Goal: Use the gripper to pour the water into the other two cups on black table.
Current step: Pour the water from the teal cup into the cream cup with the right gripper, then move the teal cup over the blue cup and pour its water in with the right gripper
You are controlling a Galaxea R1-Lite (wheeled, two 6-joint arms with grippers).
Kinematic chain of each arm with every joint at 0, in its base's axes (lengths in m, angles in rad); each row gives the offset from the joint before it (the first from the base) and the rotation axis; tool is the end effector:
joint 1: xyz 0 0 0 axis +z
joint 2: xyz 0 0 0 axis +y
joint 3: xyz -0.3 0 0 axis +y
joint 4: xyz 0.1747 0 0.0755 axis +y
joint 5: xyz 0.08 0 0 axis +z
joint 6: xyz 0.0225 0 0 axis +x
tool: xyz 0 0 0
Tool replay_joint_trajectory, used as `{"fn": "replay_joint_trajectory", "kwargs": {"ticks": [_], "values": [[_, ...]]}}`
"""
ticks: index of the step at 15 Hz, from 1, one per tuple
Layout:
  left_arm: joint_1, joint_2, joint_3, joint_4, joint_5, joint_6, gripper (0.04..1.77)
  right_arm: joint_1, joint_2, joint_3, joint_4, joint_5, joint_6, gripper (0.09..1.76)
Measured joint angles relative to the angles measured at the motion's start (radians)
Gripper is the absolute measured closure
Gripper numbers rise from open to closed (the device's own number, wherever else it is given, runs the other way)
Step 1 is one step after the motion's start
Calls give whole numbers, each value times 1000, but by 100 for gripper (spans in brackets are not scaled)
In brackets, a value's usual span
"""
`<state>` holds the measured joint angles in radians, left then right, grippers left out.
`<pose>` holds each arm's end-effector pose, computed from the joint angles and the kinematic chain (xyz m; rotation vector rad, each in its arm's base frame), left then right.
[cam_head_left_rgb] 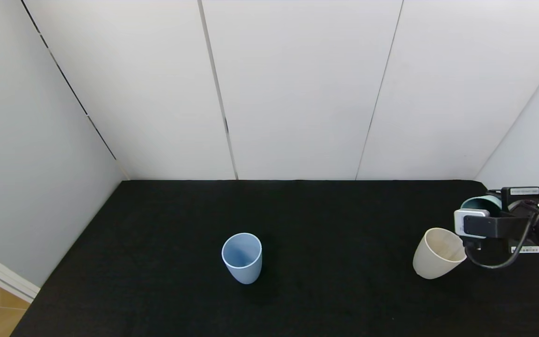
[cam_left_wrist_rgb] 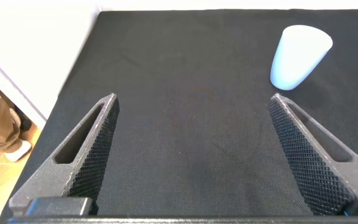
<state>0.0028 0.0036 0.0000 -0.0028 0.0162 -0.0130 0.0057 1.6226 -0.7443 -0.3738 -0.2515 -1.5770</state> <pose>-0.0225 0.0003 0.0759 -0.0130 0.0007 0.0190 0.2743 -0.0040 0.1641 -1.5969 0.5866 0.2084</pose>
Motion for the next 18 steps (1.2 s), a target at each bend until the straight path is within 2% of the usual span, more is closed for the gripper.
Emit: {"fn": "replay_joint_trajectory", "kwargs": {"ticks": [6,11,15,18], "values": [[0,0,0,0,0,0,9,-4,-24,9,6,44,248,67],[0,0,0,0,0,0,9,10,-68,-21,7,81,513,67],[0,0,0,0,0,0,9,89,-90,-86,56,88,669,67],[0,0,0,0,0,0,9,196,-95,-175,143,78,743,67]]}}
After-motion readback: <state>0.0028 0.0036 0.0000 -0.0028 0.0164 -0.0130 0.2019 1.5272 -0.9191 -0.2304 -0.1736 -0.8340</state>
